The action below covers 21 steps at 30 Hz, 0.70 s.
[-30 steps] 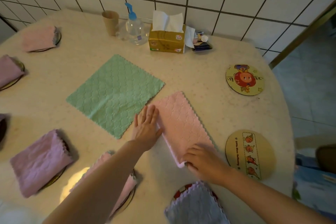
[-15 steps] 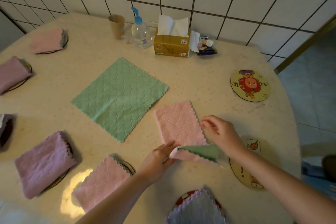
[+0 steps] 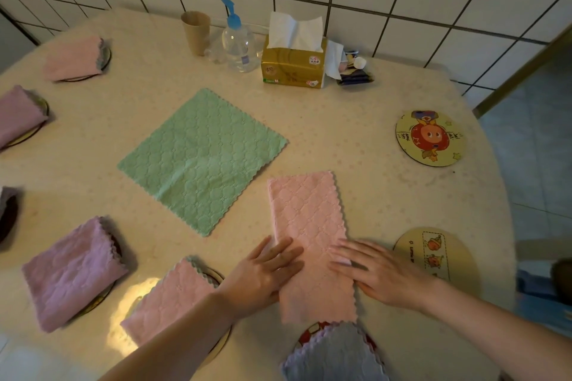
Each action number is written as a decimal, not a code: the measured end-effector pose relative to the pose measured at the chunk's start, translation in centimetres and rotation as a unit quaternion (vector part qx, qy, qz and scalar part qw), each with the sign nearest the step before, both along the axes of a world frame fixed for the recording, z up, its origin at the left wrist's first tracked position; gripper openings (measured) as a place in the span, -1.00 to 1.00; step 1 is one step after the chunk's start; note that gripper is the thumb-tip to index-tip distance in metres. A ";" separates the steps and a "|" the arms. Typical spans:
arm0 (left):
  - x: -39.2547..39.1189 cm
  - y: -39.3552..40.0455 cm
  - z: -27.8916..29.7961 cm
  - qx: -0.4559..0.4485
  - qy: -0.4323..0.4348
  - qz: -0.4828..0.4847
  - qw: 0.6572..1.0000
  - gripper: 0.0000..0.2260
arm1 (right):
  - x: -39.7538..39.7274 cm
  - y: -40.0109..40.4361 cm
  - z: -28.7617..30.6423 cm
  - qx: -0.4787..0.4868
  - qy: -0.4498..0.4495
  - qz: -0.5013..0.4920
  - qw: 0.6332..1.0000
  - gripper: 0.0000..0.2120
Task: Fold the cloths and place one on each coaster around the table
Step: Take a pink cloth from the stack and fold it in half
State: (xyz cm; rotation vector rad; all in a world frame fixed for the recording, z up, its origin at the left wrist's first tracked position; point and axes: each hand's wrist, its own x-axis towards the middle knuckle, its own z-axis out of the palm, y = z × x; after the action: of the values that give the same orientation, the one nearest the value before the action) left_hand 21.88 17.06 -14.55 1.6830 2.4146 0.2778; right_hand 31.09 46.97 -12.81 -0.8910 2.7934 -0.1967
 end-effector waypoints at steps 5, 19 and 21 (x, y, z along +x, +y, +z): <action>0.7 0.3 0.1 -0.048 0.033 0.005 0.998 -0.49 | -0.4 0.4 -0.9 -0.004 0.046 0.043 0.998 -0.46; -7.2 6.0 4.7 0.169 -0.496 0.541 0.658 -0.50 | -8.6 -3.0 3.5 -0.433 -0.233 -0.513 0.704 -0.52; -7.2 6.1 4.9 0.205 -0.542 0.538 0.612 -0.64 | -9.6 -2.9 2.8 -0.380 -0.164 -0.518 0.749 -0.67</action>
State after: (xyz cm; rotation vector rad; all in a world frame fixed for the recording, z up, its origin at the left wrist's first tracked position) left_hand 14.66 23.18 -9.63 -0.3192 1.9173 1.5183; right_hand 21.49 44.02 -10.05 0.7065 2.4566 -1.5274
